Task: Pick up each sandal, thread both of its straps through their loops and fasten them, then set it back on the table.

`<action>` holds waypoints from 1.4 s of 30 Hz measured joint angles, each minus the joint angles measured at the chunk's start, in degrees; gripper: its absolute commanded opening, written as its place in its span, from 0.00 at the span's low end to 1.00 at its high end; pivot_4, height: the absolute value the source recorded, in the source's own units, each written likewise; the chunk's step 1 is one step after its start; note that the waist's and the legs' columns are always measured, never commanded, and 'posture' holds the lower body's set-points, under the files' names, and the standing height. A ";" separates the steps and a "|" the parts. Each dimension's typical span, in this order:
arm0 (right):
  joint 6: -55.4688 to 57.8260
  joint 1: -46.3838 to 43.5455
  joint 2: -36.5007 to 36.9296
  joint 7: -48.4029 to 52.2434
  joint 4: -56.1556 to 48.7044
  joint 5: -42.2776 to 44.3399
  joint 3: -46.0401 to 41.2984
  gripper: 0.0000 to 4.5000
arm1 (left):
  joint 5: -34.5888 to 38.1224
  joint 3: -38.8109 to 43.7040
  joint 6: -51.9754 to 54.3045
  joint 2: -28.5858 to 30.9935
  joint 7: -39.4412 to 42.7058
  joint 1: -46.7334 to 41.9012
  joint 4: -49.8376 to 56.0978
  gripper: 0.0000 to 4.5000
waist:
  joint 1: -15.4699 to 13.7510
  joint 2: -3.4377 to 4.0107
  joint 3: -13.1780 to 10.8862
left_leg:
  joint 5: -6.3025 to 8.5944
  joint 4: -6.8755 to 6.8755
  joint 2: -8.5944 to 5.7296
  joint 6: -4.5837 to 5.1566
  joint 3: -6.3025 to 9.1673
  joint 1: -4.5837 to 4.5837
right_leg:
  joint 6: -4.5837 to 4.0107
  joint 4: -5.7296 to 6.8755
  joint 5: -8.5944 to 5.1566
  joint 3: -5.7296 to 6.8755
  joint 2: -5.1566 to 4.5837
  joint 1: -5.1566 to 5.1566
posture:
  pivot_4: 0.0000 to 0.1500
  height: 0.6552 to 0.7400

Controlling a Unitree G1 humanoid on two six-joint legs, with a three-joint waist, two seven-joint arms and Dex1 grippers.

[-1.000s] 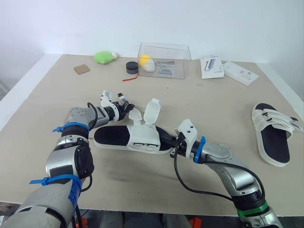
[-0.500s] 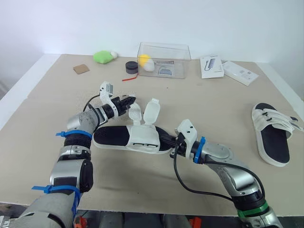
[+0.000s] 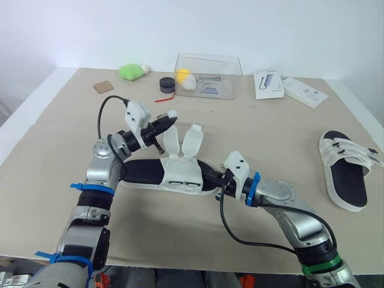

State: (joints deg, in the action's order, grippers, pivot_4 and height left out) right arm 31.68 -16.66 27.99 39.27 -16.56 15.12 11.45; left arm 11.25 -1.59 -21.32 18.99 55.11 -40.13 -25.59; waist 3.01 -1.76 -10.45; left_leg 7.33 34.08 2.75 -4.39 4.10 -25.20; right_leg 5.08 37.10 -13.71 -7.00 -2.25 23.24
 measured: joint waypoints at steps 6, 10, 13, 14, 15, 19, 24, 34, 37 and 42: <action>-3.12 -0.54 1.67 1.43 0.48 -2.55 1.40 0.00 | -13.86 -6.68 -54.79 7.45 3.56 0.44 -8.74 0.02 | -0.27 -0.01 0.01 | 0.00 -0.01 0.00 0.00 -0.12 0.01 | -0.04 -0.07 0.01 -0.04 -0.07 0.02 | 1.00 1.00; -3.82 -0.75 2.06 1.96 0.94 -3.14 1.35 0.00 | -19.83 -6.80 -69.45 8.81 0.40 -0.33 -12.98 0.02 | -0.40 -0.01 0.01 | 0.00 0.04 0.00 0.01 -0.12 -0.02 | -0.01 -0.07 0.03 -0.04 -0.10 -0.01 | 1.00 1.00; -4.20 -0.94 2.05 2.08 1.19 -3.39 1.55 0.00 | -23.17 -6.80 -70.67 8.91 -4.29 -1.64 -14.17 0.02 | -0.39 0.00 0.01 | 0.00 0.09 0.00 0.01 -0.13 -0.01 | 0.03 -0.06 0.05 -0.04 -0.08 -0.02 | 1.00 1.00; -4.36 -1.08 2.05 2.27 1.22 -3.46 1.71 0.00 | -26.16 -6.83 -70.88 9.44 -7.69 -1.63 -14.36 0.02 | -0.34 0.00 0.01 | 0.00 0.07 0.01 0.01 -0.13 -0.01 | 0.04 -0.06 0.05 -0.04 -0.07 0.00 | 1.00 1.00; -4.37 -1.10 2.05 2.40 1.23 -3.48 1.71 0.00 | -27.07 -6.83 -70.90 9.64 -8.61 -1.63 -14.35 0.02 | -0.34 0.00 0.01 | 0.00 0.06 0.01 0.01 -0.13 -0.01 | 0.05 -0.06 0.04 -0.04 -0.07 -0.01 | 1.00 1.00; -4.62 -1.31 2.10 3.04 1.58 -3.65 1.67 0.00 | -35.15 -6.42 -70.95 11.86 -17.41 -0.85 -12.21 0.02 | -0.31 0.00 0.01 | 0.00 0.03 0.01 0.01 -0.13 0.00 | 0.13 -0.05 0.06 -0.04 -0.07 -0.01 | 1.00 1.00; -4.99 -1.96 2.08 3.45 2.56 -3.67 1.83 0.00 | -47.38 -6.32 -70.96 13.69 -31.73 -0.66 -8.83 0.02 | -0.32 0.00 0.01 | -0.01 0.04 0.01 0.02 -0.13 0.04 | 0.15 -0.04 0.09 -0.03 -0.07 -0.02 | 1.00 1.00; -5.63 -2.36 2.01 4.27 3.22 -4.16 1.84 0.00 | -70.83 -6.50 -70.85 16.54 -59.48 -0.68 -2.47 0.02 | -0.33 0.00 0.01 | -0.02 0.04 0.02 0.00 -0.17 0.05 | 0.19 -0.04 0.10 -0.04 -0.08 -0.02 | 1.00 1.00; -5.62 -2.40 1.99 4.30 3.24 -4.18 1.82 0.00 | -78.97 -6.41 -70.86 16.62 -67.16 -0.68 -0.15 0.02 | -0.40 0.00 0.01 | -0.02 0.04 0.02 -0.01 -0.17 0.04 | 0.32 -0.04 0.18 -0.03 -0.09 -0.03 | 1.00 1.00; -5.60 -2.55 1.92 4.33 3.33 -4.21 1.82 0.00 | -94.43 -14.35 -61.69 22.14 -91.14 -1.34 4.30 0.02 | -0.39 0.00 0.01 | -0.01 0.04 0.02 -0.01 -0.18 0.05 | 0.42 -0.02 0.22 -0.02 -0.10 -0.01 | 1.00 1.00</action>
State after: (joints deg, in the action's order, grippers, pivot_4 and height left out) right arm 26.09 -19.21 29.91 43.61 -13.23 10.92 13.27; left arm -83.17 -15.94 -83.01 41.13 -36.03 -41.47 -21.28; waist 2.62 -1.76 -10.44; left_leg 7.31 34.12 2.77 -4.40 3.92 -25.14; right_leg 5.50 37.08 -13.49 -7.02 -2.36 23.23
